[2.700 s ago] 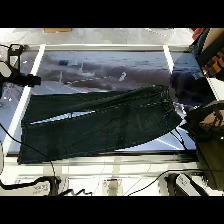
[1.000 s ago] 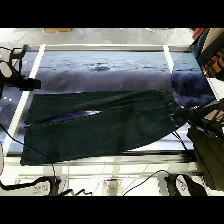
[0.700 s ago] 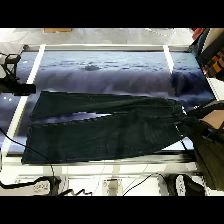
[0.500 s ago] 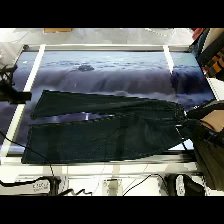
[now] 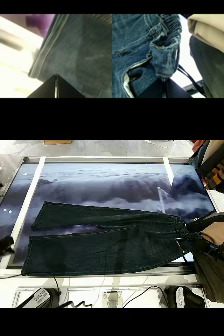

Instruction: Fold the clothes and pants, and hang the long-sleeved shirts on hangers.

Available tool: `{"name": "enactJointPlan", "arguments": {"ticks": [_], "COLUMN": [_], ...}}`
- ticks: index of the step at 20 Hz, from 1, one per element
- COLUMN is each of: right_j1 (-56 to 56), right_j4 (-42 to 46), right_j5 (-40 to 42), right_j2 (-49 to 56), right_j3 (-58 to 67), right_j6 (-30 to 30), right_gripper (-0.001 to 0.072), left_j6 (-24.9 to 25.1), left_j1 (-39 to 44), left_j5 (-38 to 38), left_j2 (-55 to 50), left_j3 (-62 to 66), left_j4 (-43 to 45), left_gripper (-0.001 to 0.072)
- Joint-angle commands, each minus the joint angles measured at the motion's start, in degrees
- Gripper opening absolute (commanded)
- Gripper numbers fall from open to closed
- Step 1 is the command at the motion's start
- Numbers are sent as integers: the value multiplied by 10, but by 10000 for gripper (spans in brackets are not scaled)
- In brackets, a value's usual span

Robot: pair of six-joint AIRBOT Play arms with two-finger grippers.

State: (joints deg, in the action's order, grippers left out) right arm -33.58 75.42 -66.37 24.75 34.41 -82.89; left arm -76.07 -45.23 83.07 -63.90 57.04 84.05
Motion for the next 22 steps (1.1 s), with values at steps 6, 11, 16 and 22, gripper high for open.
{"name": "enactJointPlan", "arguments": {"ticks": [6, 11, 16, 22], "right_j1": [1, 1, 1, 1], "right_j4": [0, 0, -2, -7], "right_j5": [3, 8, 14, 14], "right_j2": [0, 0, 0, -1], "right_j3": [0, 0, 0, 0], "right_j6": [0, 0, 0, 0], "right_gripper": [28, 28, 28, 28], "left_j6": [16, 66, 90, 134], "left_j1": [-183, -188, -188, -188], "left_j5": [26, -36, -85, -120], "left_j2": [39, 28, 2, -33], "left_j3": [-142, -168, -192, -193], "left_j4": [16, 14, -7, -109], "left_gripper": [428, 431, 604, 565]}}
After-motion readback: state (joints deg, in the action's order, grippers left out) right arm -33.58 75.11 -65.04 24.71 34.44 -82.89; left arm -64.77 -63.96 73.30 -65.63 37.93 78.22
